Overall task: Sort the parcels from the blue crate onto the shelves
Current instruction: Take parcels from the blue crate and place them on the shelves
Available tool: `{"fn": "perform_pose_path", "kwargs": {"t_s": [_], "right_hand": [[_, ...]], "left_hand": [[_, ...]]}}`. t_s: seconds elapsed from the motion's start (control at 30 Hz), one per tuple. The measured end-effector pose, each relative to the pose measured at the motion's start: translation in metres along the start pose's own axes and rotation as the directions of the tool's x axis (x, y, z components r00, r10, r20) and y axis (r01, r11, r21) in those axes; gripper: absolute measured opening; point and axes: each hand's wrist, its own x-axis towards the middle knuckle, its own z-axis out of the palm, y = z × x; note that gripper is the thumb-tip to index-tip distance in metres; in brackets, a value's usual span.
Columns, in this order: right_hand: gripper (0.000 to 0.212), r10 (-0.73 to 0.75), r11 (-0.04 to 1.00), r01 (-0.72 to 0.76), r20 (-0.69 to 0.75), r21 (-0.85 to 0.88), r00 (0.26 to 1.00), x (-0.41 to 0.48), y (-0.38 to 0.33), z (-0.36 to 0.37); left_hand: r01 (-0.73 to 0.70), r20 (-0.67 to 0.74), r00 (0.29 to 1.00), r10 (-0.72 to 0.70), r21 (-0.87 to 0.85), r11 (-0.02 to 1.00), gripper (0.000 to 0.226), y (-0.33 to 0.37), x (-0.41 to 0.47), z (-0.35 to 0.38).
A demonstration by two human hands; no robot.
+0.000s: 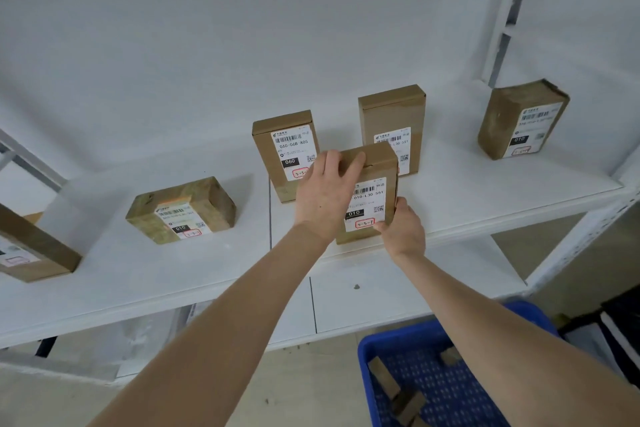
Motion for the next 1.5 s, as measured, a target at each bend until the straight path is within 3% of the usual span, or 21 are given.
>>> {"fn": "perform_pose_path", "kwargs": {"t_s": [0.3,1.0,1.23,1.5], "right_hand": [[0.034,0.000,1.000,0.000,-0.025,0.000,1.000,0.029,-0.011,0.015],[0.013,0.037,0.993,-0.031,-0.050,0.117,0.998,0.073,-0.021,0.036],[0.018,0.035,0.996,-0.033,-0.024,0.081,0.999,0.071,-0.023,0.032],[0.037,0.017,1.000,-0.017,0.104,-0.003,0.994,0.057,-0.028,0.018]], "left_hand": [[0.049,0.174,0.983,-0.053,0.023,0.999,0.083,-0.010,0.033,0.005],[0.080,0.023,0.996,-0.083,0.115,0.990,0.080,-0.027,0.064,0.033],[0.085,0.003,0.996,-0.086,0.117,0.990,0.083,-0.028,0.060,0.035],[0.095,0.136,0.986,-0.095,0.001,0.995,0.070,-0.026,0.056,0.032]]}}
